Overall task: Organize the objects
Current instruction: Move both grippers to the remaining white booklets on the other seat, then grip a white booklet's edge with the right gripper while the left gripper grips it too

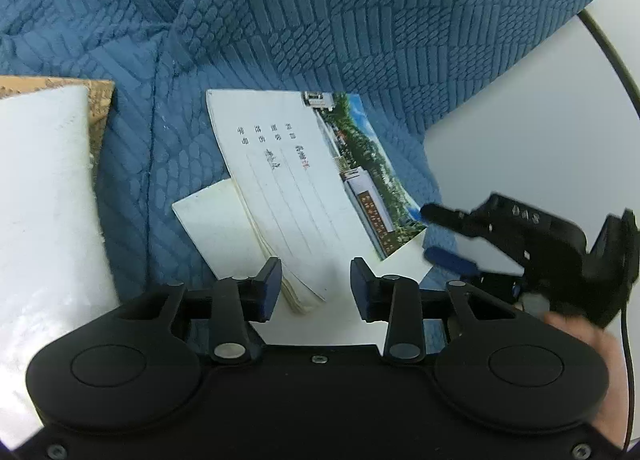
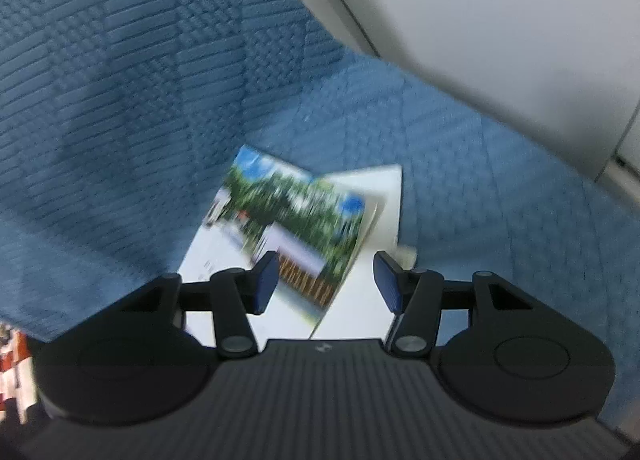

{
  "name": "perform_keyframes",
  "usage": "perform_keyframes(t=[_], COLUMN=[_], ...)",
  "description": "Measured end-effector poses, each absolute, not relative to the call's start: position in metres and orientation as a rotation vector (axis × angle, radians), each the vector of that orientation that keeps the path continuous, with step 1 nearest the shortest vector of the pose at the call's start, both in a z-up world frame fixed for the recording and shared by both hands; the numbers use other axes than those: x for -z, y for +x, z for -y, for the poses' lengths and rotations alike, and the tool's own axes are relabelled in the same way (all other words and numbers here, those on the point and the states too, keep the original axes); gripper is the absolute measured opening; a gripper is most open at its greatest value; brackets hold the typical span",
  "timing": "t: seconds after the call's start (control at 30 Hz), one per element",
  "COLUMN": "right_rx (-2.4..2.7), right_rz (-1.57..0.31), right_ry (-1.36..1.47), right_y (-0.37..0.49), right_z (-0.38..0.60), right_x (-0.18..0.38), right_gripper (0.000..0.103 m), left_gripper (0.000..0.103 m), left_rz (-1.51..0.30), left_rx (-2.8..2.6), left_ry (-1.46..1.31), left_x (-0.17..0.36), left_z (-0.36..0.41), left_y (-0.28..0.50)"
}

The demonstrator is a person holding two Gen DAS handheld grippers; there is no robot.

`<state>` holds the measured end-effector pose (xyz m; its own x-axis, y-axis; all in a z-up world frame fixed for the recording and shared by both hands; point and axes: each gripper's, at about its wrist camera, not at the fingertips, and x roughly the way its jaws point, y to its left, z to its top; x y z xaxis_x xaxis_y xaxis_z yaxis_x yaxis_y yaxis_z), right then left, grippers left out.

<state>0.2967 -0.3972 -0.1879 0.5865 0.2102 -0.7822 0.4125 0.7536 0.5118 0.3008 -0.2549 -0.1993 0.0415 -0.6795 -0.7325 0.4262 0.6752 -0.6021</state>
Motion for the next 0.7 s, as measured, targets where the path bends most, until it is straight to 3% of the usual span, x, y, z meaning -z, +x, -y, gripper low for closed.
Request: perform_keyframes(t=[0.53,0.7], right_rx=[0.084,-0.063], right_rz=[-0.91,-0.865], right_ry=[0.817,1.016], right_y=[0.335,0.33], right_z=[0.42,0.424], right_x=[0.206,0.21], right_gripper=[0.055,0.052], left_gripper=[0.028,0.013], left_rz=[-1.368,-1.402], left_rx=[0.887,0.824], left_ry=[-0.312,-0.376], left_x=[0.221,0.228], left_z=[0.265,0.258], left_y=[0.314,0.319])
